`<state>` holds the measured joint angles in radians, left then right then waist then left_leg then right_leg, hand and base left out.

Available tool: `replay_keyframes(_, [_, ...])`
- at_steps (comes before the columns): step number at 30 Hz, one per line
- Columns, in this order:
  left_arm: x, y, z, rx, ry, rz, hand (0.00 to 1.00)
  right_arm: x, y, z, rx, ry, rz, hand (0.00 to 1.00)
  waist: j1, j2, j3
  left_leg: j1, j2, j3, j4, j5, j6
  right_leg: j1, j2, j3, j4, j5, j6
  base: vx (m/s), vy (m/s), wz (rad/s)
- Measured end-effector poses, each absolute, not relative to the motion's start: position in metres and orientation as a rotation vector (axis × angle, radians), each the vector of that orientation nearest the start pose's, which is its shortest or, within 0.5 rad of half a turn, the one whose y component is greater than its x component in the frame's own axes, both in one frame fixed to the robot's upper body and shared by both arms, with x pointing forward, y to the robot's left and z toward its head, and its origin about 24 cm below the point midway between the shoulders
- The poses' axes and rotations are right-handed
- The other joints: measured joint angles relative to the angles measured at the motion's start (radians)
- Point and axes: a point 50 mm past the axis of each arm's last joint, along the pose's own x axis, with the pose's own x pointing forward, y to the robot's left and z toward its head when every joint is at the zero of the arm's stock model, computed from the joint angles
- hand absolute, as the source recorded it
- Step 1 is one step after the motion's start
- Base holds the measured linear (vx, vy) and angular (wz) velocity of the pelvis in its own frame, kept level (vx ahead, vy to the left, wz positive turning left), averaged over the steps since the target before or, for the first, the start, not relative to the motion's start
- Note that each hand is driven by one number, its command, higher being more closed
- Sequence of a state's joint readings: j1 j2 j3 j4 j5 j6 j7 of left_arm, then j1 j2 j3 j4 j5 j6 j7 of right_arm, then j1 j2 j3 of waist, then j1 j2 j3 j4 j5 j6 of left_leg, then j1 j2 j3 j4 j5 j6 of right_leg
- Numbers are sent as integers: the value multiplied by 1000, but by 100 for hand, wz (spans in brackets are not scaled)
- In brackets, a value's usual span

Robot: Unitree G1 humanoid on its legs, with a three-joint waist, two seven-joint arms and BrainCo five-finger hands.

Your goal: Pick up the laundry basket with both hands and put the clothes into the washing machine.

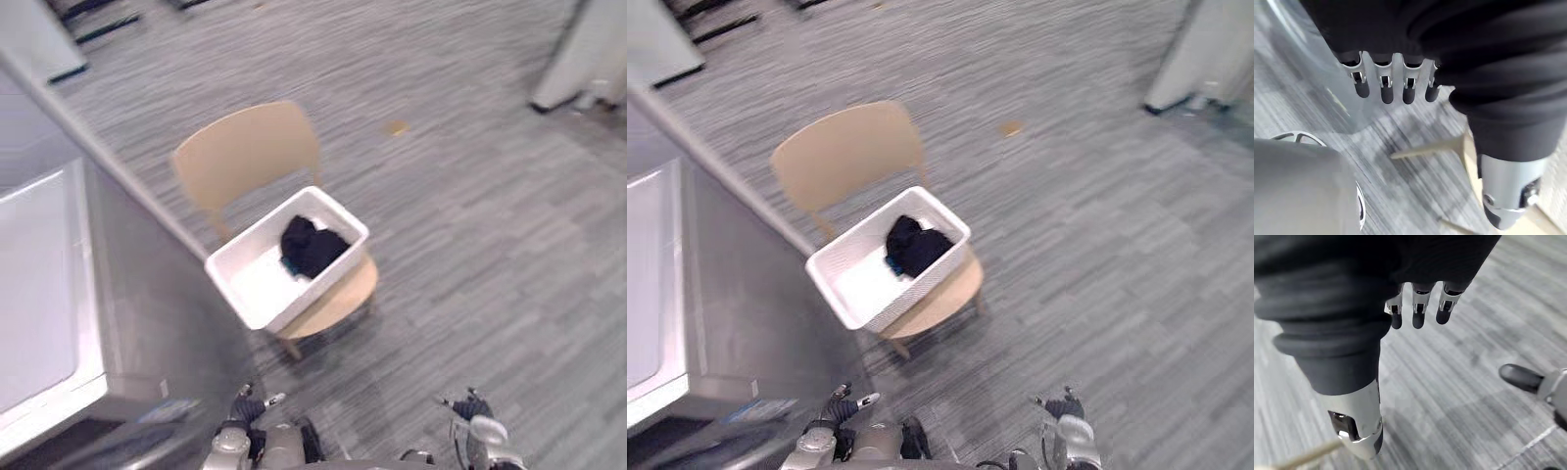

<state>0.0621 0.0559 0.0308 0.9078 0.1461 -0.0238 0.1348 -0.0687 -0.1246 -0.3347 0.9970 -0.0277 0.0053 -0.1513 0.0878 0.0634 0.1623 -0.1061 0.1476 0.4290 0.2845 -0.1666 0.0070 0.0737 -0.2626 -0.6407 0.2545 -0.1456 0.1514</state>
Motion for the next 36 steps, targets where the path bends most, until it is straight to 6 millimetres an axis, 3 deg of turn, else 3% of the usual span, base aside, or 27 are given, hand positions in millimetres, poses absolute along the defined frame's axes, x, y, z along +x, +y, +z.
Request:
replay_keyframes(1, [129, 191, -146, 236, 954, 137, 0, 154, -239, -133, -27, 920, -465, 0, 6, -16, -2, 16, -12, -19, 7, -1, -1, 41, 46, 16, -150, 29, 0, 202, 0, 98])
replay_keyframes(2, [128, 200, -145, 249, 956, 154, 0, 151, -236, -134, -22, 928, -462, 0, 4, -56, -1, 25, -46, -30, 12, -12, -1, 50, 15, -15, -115, 91, -10, 172, -39, 83])
replay_keyframes(3, [126, 201, -146, 243, 969, 161, 0, 148, -239, -135, -30, 936, -465, 0, -1, -61, -5, 38, -55, -44, 3, -33, 0, 53, -9, -31, -57, 65, 3, 186, 60, 100])
replay_keyframes(4, [121, 194, -150, 223, 991, 152, 0, 145, -247, -134, -54, 939, -477, 0, -19, -36, -19, 78, -69, -89, -33, -48, -9, 12, -71, -24, 144, 46, -2, 191, 111, 105])
replay_keyframes(5, [118, 193, -151, 222, 1000, 149, 0, 142, -256, -132, -89, 940, -481, 0, -31, -33, -21, 112, -95, -132, -67, -42, -1, -67, -151, 45, 380, 82, -52, 201, 123, 104])
replay_keyframes(6, [119, 192, -150, 222, 997, 147, 0, 141, -258, -132, -94, 942, -481, 0, -39, -30, -18, 133, -96, -153, -77, -41, 3, -111, -180, 97, 483, 102, -74, 234, -3, 118])
replay_keyframes(7, [119, 197, -150, 236, 1004, 151, 0, 142, -254, -133, -96, 944, -465, 0, -59, -35, -7, 158, -97, -210, -79, -43, 6, -184, -148, 225, 624, -5, -64, 196, -69, 117])
replay_keyframes(8, [119, 198, -150, 238, 1005, 153, 0, 145, -254, -131, -97, 928, -465, 0, -69, -32, -3, 167, -90, -248, -86, -43, 6, -221, -103, 270, 636, -58, -69, 200, -109, 120])
replay_keyframes(10, [121, 194, -150, 224, 1003, 152, 0, 153, -259, -123, -110, 873, -474, 0, -78, -29, 9, 187, -75, -298, -102, -40, 0, -268, -17, 339, 570, -113, -75, 188, -136, 94])
replay_keyframes(12, [123, 190, -150, 214, 996, 149, 0, 163, -266, -107, -136, 777, -507, 0, -91, -35, 9, 182, -60, -388, -99, -30, -18, -319, 97, 495, 319, -121, -53, 231, -265, 135])
replay_keyframes(13, [124, 193, -149, 218, 994, 156, 0, 168, -267, -102, -149, 742, -509, 0, -102, -66, 0, 175, -75, -416, -93, -29, -41, -310, 120, 558, 188, -66, -40, 197, -270, 158])
replay_keyframes(14, [125, 190, -149, 206, 995, 157, 0, 171, -275, -91, -187, 690, -530, 0, -110, -63, 13, 173, -79, -466, -90, -46, -78, -298, 126, 575, 142, 40, -62, 198, -246, 106])
replay_keyframes(15, [127, 185, -149, 191, 989, 151, 0, 175, -279, -84, -213, 658, -538, 0, -102, -50, 13, 172, -62, -473, -92, -46, -80, -298, 136, 570, 137, 39, -64, 210, -216, 63])
replay_keyframes(16, [123, 178, -151, 167, 997, 149, 0, 188, -285, -66, -278, 570, -538, 0, -88, -18, 11, 154, -36, -477, -94, -45, -81, -298, 159, 555, 115, 40, -70, 192, -188, 9])
replay_keyframes(17, [122, 177, -151, 158, 997, 150, 0, 198, -286, -50, -336, 496, -524, 0, -86, -4, 10, 149, -21, -479, -100, -36, -95, -298, 172, 544, 102, 42, -73, 169, -173, 9])
replay_keyframes(18, [122, 177, -151, 157, 998, 153, 0, 208, -286, -32, -398, 413, -510, 0, -87, 1, 8, 149, -6, -480, -117, -21, -119, -295, 185, 533, 87, 45, -79, 120, -141, 11])
replay_keyframes(20, [121, 177, -151, 157, 995, 154, 0, 215, -292, -12, -499, 330, -494, 0, -80, 1, 7, 151, 11, -481, -134, -15, -125, -273, 201, 518, 58, 51, -88, 101, -102, 12])
replay_keyframes(24, [122, 182, -150, 166, 981, 156, 0, 230, -290, 7, -707, 259, -337, 0, -75, -13, 0, 123, 7, -487, -146, -13, -126, -269, 198, 493, 9, 72, -96, 21, 17, 20])
replay_keyframes(28, [123, 190, -148, 188, 965, 161, 0, 255, -260, -2, -812, 267, -74, 0, -67, -20, 0, 52, -26, -515, -144, 21, -123, -271, 167, 451, -90, 138, -85, -32, 80, 34])
replay_keyframes(31, [128, 194, -145, 204, 931, 156, 0, 278, -244, -6, -870, 285, 51, 0, -43, -5, 30, -6, -48, -541, -137, 44, -123, -298, 146, 423, -110, 166, -87, -85, 49, 35])
replay_keyframes(36, [135, 195, -141, 191, 905, 171, 0, 316, -245, 9, -919, 304, 64, 0, -13, 42, 131, -110, -67, -593, -127, 85, -129, -372, 118, 373, -82, 186, -99, -139, -6, 37])
